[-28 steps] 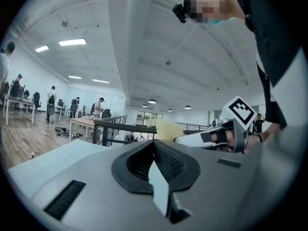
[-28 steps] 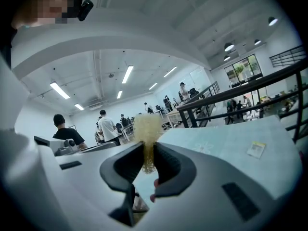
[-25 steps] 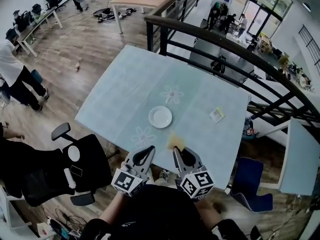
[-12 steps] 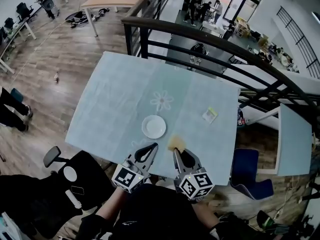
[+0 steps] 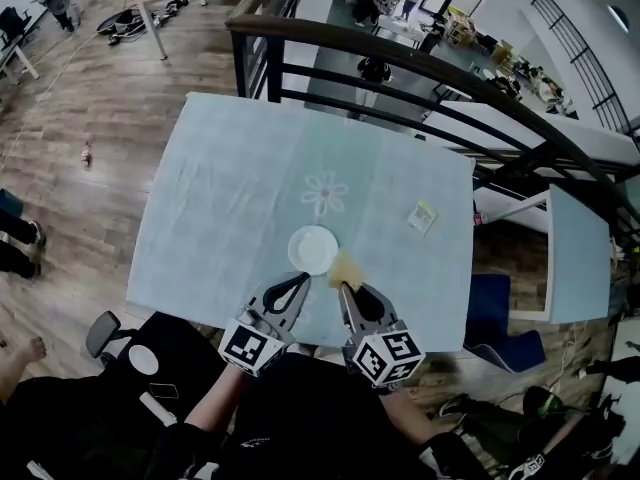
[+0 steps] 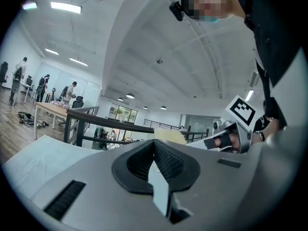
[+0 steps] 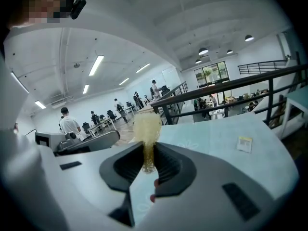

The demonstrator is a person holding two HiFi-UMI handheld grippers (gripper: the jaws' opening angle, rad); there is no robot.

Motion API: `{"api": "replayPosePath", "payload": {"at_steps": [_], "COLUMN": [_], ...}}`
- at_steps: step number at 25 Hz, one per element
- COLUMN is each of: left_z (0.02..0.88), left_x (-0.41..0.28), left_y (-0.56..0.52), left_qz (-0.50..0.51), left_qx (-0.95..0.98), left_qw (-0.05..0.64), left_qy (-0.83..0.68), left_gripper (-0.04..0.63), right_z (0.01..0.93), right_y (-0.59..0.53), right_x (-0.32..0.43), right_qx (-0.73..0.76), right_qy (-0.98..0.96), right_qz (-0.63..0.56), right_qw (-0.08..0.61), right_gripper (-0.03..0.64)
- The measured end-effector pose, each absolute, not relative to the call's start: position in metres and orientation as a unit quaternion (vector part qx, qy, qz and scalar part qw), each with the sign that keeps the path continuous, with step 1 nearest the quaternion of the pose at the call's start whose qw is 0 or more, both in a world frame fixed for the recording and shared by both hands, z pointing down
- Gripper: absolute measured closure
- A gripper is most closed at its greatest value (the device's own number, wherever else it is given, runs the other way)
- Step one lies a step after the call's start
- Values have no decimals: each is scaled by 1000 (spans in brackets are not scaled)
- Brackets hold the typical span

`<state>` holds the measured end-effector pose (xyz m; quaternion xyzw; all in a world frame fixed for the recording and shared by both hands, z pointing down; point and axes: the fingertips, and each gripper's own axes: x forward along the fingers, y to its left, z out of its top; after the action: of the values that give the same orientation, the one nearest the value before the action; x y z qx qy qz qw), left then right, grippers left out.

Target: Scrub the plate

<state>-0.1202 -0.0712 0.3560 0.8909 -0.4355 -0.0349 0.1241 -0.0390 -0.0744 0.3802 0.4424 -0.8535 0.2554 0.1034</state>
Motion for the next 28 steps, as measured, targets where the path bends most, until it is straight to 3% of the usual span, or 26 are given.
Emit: {"api": "replayPosePath", "payload": {"at_steps": [15, 28], "left_z": [388, 422], "left_x": [-156, -152], "left_y": [-89, -106], "left_qz": [-2, 37], "left_qx": [896, 889], "left_qw": [140, 155], "left_qy": [-422, -430], "left_gripper": [583, 583], "right_z": [424, 522], "right_y": [-93, -128], "right_x": [-55, -56], "right_qx": [489, 474], "right_qy": [-804, -762], "right_qz": [312, 403], "right_qw": [128, 178], "right_gripper": [557, 557]}}
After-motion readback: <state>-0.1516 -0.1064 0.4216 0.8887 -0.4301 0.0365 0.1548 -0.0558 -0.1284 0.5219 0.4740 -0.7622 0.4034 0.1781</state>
